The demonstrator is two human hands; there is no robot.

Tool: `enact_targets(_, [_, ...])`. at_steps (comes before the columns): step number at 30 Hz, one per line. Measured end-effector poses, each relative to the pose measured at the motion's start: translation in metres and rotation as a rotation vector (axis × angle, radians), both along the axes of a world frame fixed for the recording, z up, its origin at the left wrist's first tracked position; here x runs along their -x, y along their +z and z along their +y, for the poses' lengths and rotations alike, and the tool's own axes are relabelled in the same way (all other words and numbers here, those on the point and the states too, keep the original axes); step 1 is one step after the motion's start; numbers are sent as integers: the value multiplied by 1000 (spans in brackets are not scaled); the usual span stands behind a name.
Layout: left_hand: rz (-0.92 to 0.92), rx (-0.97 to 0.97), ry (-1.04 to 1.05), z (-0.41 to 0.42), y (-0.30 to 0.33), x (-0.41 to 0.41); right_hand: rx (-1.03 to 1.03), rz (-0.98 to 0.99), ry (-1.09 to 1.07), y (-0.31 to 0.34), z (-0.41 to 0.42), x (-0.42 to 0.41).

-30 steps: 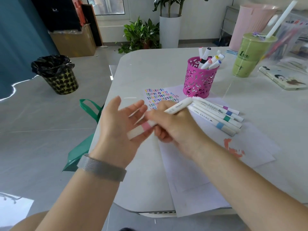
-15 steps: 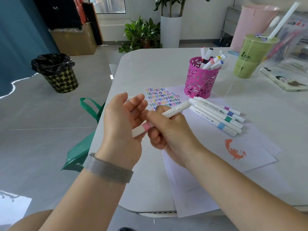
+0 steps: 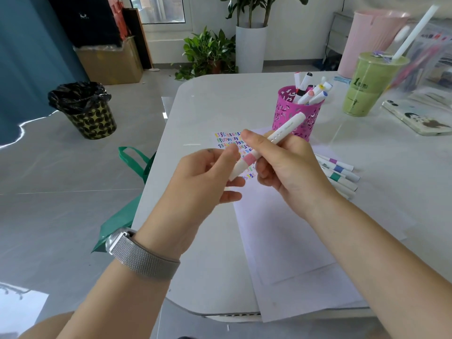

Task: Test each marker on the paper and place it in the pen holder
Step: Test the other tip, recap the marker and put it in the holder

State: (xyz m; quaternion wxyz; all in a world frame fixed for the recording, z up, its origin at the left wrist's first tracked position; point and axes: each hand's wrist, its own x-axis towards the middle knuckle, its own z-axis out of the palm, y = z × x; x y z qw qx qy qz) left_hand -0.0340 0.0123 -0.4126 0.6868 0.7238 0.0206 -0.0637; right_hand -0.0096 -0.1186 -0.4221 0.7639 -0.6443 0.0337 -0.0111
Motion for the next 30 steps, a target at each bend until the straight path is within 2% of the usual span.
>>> enact_targets(2, [0, -16, -65, 2, 1, 0, 42, -35, 24, 1, -2, -1])
enact_targets(5, [-48, -22, -9, 3, 0, 0, 180, -59, 17, 1, -7, -4])
enact_targets(8, [-114, 40, 126, 3, 0, -1, 246, -66, -163, -4, -15, -11])
enact_targets(9, [-161, 17, 177, 4, -1, -3, 298, -116, -241, -6, -18, -13])
enact_targets(11, [-301, -165, 270, 8, -4, -6, 548, -313, -306, -11, -26, -16])
enact_targets(14, [-460, -398, 303, 9, -5, -4, 845, -600, -138, -12, -31, -16])
enact_targets(17, [-489, -419, 257, 4, -4, 0, 931, -737, 32, -18, -21, -12])
enact_targets(21, [-438, -241, 213, -1, -4, 0, 915, -695, 35, -16, -17, -10])
enact_targets(23, [-421, -187, 218, 1, -2, -1, 836, -693, -9, -11, -20, -13])
enact_targets(30, [-352, -282, 270, 7, -6, -8, 391, -713, -358, 3, -42, -37])
